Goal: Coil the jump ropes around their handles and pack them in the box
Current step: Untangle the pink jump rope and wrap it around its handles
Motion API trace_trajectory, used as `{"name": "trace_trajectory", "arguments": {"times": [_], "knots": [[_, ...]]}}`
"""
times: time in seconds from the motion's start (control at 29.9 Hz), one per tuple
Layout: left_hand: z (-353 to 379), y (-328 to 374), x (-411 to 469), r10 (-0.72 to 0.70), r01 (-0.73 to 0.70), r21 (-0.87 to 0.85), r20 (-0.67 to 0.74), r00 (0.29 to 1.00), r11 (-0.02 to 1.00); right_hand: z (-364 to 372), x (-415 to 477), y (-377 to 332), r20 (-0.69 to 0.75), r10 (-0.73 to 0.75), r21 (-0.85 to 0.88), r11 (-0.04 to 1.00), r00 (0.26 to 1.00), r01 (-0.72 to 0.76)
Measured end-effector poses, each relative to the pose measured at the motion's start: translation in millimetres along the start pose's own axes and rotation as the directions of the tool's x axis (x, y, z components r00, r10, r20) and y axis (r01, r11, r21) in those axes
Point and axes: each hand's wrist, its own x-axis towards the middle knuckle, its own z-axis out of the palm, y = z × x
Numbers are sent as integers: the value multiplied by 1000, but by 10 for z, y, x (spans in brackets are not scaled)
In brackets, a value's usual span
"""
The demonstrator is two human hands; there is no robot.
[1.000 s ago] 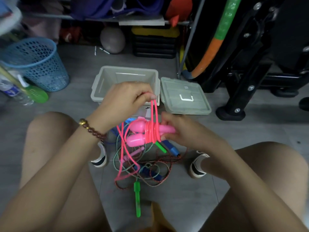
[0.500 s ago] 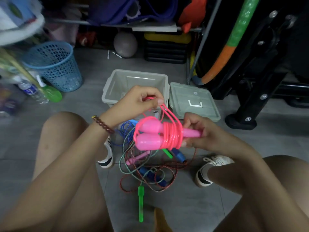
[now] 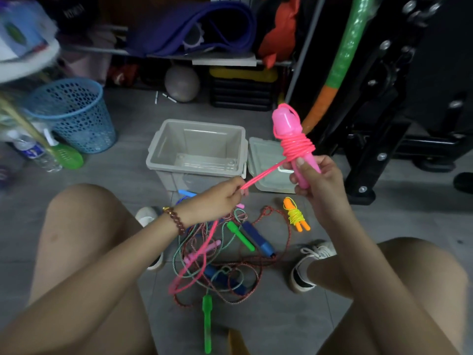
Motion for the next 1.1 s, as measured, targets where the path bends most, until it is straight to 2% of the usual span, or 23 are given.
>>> {"name": "trace_trajectory", "arguments": {"times": [0.1,0.2,0.27,0.33,0.4,0.57,0.63,0.7,0.8,0.9,1.1], "knots": [[1,13,-19,0,1,21,-43,999,1000,-14,16,12,-71,-10,-32,999,997,7],[-49,-3,-64,-3,5,28,-60,998,1000,-10,9,22,-133,-54,-218,976,990,24],[-82,43,-95,74,-70,27,-173,982,997,-11,13,8,-155,-79,-272,962,985,34],[-127,128,-116,138,-150,-9,-324,936,989,-2,32,1,-153,-55,-269,963,987,12],[-151,197,-126,180,-198,-4,-396,900,980,6,51,24,-158,-32,-276,961,987,-13],[-42,299,-250,342,-241,283,-393,854,928,96,84,104,-147,-41,-317,948,988,-7],[-33,372,-295,396,-279,318,-409,822,906,115,97,168,-131,-102,-422,906,986,38],[-62,424,-310,479,-312,404,-425,768,860,138,73,234,-79,-158,-571,816,984,85],[-103,461,-330,651,-314,669,-335,681,673,156,16,268,7,-198,-723,676,980,142],[-119,459,-334,684,-284,756,-280,673,589,205,-57,295,157,-117,-805,560,981,196],[-298,406,-301,629,-210,776,-287,722,595,243,-180,298,456,-1,-810,412,890,416]]}}
